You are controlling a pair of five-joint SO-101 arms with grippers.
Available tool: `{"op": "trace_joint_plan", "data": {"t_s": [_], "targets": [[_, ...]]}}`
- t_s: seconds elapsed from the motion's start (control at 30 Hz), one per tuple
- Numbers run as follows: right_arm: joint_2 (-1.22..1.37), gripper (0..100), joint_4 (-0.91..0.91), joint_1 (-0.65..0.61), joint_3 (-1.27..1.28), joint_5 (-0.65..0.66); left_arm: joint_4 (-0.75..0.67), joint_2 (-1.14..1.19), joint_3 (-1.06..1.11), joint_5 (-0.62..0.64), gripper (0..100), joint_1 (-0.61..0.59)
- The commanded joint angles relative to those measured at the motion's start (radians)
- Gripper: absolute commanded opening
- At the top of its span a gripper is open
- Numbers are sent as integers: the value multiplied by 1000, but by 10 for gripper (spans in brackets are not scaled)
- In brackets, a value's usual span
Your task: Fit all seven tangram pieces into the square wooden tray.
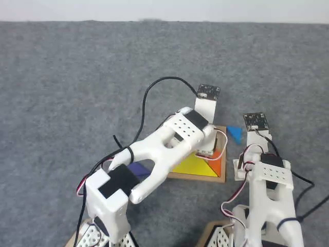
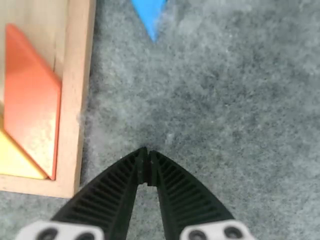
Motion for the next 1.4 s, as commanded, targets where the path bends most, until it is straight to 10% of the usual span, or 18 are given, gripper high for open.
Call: {"op": "trace_joint_plan", "data": {"t_s": [0.0,0.47,0.97,1.37], "targets": [[-16,6,-22,10,-3,5,-17,-8,-48,81,156,34],[-16,6,-22,8,-3,5,-11,-17,-90,72,192,-58],[-16,6,-21,8,-3,6,437,-245,-401,-491,191,-651],[-13,6,18,-28,-66,15,195,-420,259,-615,192,-746]]}}
